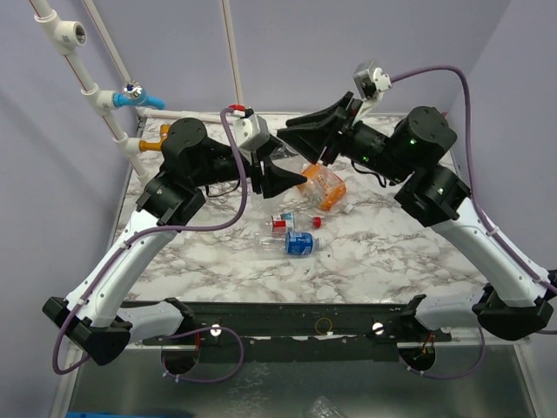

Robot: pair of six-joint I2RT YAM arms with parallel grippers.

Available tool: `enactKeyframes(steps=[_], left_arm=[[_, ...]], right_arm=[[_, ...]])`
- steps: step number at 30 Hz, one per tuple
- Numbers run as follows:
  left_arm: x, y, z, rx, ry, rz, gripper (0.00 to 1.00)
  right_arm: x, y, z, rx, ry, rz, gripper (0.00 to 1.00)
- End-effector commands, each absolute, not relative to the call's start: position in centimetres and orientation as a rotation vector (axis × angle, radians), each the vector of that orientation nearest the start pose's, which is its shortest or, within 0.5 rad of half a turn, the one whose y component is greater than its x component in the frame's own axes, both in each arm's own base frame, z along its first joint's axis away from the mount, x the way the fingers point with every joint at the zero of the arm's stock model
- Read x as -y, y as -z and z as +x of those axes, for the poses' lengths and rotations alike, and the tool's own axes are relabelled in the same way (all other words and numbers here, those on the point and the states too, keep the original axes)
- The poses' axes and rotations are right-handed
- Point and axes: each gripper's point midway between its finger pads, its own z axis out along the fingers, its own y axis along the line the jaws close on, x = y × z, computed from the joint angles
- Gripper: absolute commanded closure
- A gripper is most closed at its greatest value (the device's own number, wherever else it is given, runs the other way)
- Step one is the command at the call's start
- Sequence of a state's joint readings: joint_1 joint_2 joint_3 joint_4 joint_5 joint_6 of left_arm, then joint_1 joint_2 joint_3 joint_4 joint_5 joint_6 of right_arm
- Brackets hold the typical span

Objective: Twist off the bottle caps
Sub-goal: Unscrew the bottle cap from the plastic bottle.

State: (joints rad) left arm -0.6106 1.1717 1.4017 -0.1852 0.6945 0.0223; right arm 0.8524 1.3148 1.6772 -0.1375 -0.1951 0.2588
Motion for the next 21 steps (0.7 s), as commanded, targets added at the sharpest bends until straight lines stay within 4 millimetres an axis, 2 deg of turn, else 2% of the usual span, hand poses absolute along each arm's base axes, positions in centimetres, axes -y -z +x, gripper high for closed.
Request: enactKeyframes(steps=[1,3,4,7,10,12,14,15,18,19,21], left_arm=[[29.5,-45.9,14.0,-1.111,1.382,1.276,1.0],[28.9,-45.6,11.7,-1.097,1.501,1.361,1.0],[28.7,-45.4,11.0,-1.099,1.543,1.387,1.0],[28.1,-45.7,9.7,-1.103,1.627,1.434,1.0],[28.0,-46.1,9.4,-1.093,1.642,1.447,1.0],[27.9,-46.3,9.3,-1.086,1.64,1.449,1.0],[27.9,-46.4,9.3,-1.078,1.63,1.447,1.0],[27.9,-46.4,9.3,-1.077,1.621,1.441,1.0],[28.3,-46.2,10.3,-1.083,1.566,1.398,1.0],[28.5,-46.1,11.0,-1.09,1.53,1.37,1.0],[28.9,-46.0,12.8,-1.112,1.438,1.301,1.0]], right_arm=[[-32.8,-55.2,15.5,-1.013,-1.189,-0.932,0.99],[-32.4,-54.9,12.0,-0.916,-1.267,-1.084,0.99],[-32.1,-54.6,10.3,-0.867,-1.315,-1.163,0.99],[-31.3,-53.7,6.7,-0.766,-1.438,-1.346,0.99],[-31.1,-53.3,5.7,-0.727,-1.486,-1.405,0.99],[-31.3,-53.4,6.0,-0.737,-1.478,-1.384,0.99],[-31.8,-53.7,7.4,-0.784,-1.433,-1.312,0.98],[-32.1,-54.2,8.9,-0.832,-1.381,-1.226,0.9],[-32.0,-55.8,13.8,-0.967,-1.224,-0.956,0.48],[-31.6,-56.1,15.4,-1.006,-1.173,-0.873,0.28],[-30.9,-56.7,17.4,-1.049,-1.104,-0.759,0.06]])
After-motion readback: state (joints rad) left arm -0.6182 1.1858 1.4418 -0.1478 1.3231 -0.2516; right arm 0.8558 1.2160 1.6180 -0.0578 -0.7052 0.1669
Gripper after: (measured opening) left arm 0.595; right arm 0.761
